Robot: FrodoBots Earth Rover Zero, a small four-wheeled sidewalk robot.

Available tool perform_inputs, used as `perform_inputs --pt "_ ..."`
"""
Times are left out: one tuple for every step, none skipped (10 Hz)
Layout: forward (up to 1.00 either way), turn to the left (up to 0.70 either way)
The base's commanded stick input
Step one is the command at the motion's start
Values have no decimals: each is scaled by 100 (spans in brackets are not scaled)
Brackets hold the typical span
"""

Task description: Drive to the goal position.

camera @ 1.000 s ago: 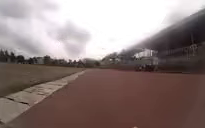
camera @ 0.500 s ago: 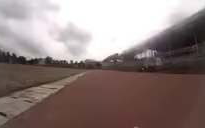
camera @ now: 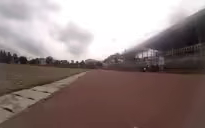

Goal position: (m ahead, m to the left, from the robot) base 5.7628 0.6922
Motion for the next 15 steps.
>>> perform_inputs --pt "100 0" --pt "100 0" --pt "100 0" --pt "100 0" --pt "100 0" --pt "100 0" --pt "100 0" --pt "100 0" --pt "100 0" --pt "100 0" --pt "100 0" --pt "100 0" --pt "100 0" --pt "100 0" --pt "100 0"
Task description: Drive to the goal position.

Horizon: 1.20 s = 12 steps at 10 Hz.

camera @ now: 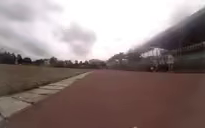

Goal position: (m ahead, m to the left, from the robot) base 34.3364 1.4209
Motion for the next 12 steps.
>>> perform_inputs --pt "100 0" --pt "100 0" --pt "100 0" --pt "100 0" --pt "100 0" --pt "100 0" --pt "100 0" --pt "100 0" --pt "100 0" --pt "100 0" --pt "100 0" --pt "100 0"
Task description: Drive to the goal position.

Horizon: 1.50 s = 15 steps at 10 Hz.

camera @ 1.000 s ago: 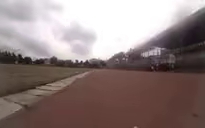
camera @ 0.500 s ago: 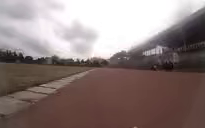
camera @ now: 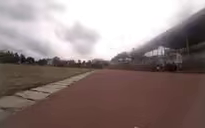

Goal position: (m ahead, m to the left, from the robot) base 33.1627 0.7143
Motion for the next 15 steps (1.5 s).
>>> perform_inputs --pt "100 0" --pt "100 1" --pt "100 4" --pt "100 29" --pt "100 10" --pt "100 4" --pt "100 0" --pt "100 0" --pt "100 0" --pt "100 0" --pt "100 0" --pt "100 0" --pt "100 0" --pt "100 0" --pt "100 0"
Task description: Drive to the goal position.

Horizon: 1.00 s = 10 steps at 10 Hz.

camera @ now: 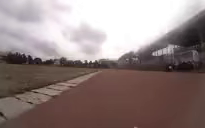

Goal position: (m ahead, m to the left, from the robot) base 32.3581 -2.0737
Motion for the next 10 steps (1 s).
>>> perform_inputs --pt "100 0" --pt "100 0" --pt "100 0" --pt "100 0" --pt "100 0" --pt "100 0" --pt "100 0" --pt "100 0" --pt "100 0" --pt "100 0"
